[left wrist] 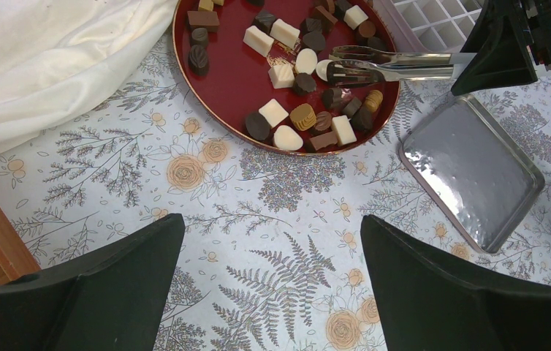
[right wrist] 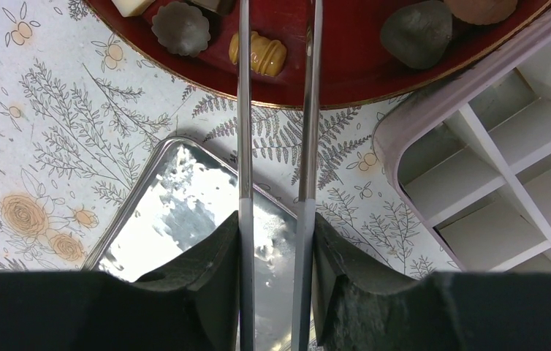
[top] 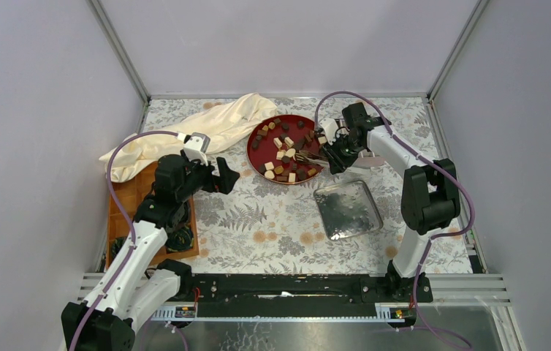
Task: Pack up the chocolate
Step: Pick up the fake chocolate from the plate.
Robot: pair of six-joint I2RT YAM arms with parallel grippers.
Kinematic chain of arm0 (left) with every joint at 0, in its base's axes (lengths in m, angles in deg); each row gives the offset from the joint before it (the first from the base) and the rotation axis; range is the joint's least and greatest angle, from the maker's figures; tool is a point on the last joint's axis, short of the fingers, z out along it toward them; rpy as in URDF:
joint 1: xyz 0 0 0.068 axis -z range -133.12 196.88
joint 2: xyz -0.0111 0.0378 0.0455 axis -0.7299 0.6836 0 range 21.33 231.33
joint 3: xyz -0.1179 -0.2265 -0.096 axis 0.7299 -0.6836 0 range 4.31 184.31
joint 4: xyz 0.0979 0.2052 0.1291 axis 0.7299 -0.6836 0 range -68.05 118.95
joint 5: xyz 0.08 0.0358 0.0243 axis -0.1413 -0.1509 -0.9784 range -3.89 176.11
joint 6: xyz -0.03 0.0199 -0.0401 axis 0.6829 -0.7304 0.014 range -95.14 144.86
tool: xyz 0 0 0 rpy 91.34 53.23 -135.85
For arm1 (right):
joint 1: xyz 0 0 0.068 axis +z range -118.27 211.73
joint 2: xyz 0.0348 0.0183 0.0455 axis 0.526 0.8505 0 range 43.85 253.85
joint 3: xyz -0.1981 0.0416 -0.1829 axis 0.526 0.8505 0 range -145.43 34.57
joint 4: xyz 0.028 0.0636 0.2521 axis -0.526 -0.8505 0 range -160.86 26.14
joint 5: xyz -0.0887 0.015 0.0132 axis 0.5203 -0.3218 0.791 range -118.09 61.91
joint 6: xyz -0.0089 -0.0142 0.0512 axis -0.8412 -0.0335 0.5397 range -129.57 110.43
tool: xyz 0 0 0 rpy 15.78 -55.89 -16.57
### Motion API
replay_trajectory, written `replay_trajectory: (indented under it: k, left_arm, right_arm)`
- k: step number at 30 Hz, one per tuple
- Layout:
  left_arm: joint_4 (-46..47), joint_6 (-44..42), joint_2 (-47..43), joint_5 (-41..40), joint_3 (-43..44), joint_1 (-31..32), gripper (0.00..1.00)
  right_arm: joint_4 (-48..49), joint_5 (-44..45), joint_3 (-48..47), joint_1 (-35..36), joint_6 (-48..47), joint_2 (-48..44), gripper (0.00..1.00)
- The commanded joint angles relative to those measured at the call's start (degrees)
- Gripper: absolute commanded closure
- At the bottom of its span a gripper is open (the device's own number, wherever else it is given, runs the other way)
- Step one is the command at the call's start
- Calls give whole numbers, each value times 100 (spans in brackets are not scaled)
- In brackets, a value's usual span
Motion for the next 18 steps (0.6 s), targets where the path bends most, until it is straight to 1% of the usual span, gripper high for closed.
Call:
replay_trajectory:
  k: [1,3,7,18]
  left_arm:
    - [46,2,-53,52,62,28,1]
    - [44,-2,-59,53,65,28,1]
    - [48,0,-76,48,59,28,1]
    - [43,-7,-94,48,57,31,1]
  right_arm:
    - [197,-83,-199,70,97,-202,89]
    - [250,-97,-173,63,124,-293,93]
    - [317,-160,-131,41,176,-461,96]
    - [360,-567,-105,-322,260,-669,97]
